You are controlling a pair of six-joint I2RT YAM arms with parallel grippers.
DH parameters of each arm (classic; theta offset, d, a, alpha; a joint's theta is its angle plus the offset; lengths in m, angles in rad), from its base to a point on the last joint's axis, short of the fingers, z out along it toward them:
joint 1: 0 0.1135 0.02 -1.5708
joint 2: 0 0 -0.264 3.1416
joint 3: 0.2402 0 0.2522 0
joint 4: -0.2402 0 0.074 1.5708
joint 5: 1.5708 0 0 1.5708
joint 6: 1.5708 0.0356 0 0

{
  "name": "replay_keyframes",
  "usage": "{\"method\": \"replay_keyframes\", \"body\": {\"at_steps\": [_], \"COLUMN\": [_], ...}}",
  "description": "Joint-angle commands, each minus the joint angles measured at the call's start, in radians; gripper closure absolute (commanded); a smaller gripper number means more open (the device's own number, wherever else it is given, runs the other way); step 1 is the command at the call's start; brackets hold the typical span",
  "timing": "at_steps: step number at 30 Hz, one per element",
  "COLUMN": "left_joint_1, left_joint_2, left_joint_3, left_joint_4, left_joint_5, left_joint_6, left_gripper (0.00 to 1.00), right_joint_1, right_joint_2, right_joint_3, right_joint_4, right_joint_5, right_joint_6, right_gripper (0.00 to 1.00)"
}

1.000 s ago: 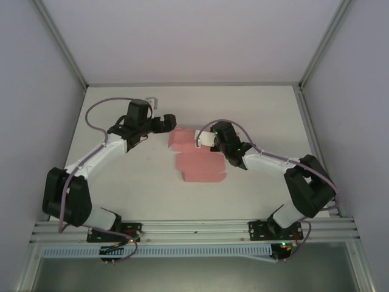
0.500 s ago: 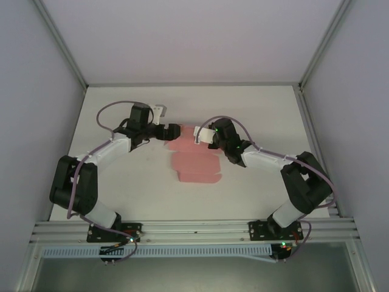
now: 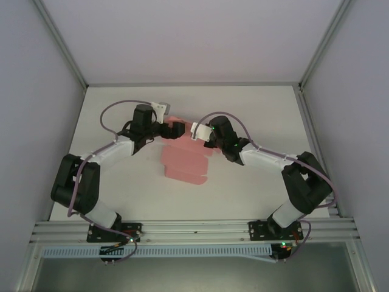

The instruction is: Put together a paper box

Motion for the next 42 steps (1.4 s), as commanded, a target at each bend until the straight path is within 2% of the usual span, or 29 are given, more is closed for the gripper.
{"method": "replay_keyframes", "body": {"at_steps": [1, 10, 16, 24, 30, 34, 37, 40, 42], "left_joint_1": [-0.02, -0.07, -0.069, -0.06, -0.038, 0.014, 0.099, 0.187, 0.228], "left_joint_2": [0.038, 0.05, -0.006, -0.141, -0.277, -0.385, -0.432, -0.421, -0.408], "left_joint_3": [-0.006, -0.043, -0.044, -0.055, -0.124, -0.163, -0.202, -0.245, -0.292], "left_joint_4": [0.15, 0.193, 0.122, -0.016, -0.112, -0.204, -0.261, -0.289, -0.25], "left_joint_5": [-0.095, -0.307, -0.31, -0.32, -0.344, -0.373, -0.365, -0.342, -0.307], "left_joint_6": [-0.086, -0.165, -0.152, -0.114, -0.099, -0.106, -0.118, -0.15, -0.159], "left_gripper": [0.0, 0.0, 0.0, 0.0, 0.0, 0.0, 0.0, 0.0, 0.0], "right_joint_1": [0.034, 0.044, 0.042, 0.029, 0.021, 0.014, -0.001, -0.019, -0.036], "right_joint_2": [0.031, 0.086, 0.062, 0.028, -0.014, -0.047, -0.062, -0.061, -0.058], "right_joint_3": [0.018, 0.016, 0.021, 0.033, 0.018, 0.015, 0.008, 0.016, 0.018], "right_joint_4": [0.049, 0.146, 0.103, 0.04, 0.001, -0.023, -0.024, -0.038, -0.038], "right_joint_5": [-0.046, -0.008, -0.018, -0.011, -0.012, -0.025, -0.048, -0.067, -0.083], "right_joint_6": [0.033, 0.048, 0.021, -0.005, 0.003, 0.036, 0.057, 0.087, 0.106], "right_gripper": [1.0, 1.0, 1.0, 1.0, 1.0, 1.0, 1.0, 1.0, 1.0]}}
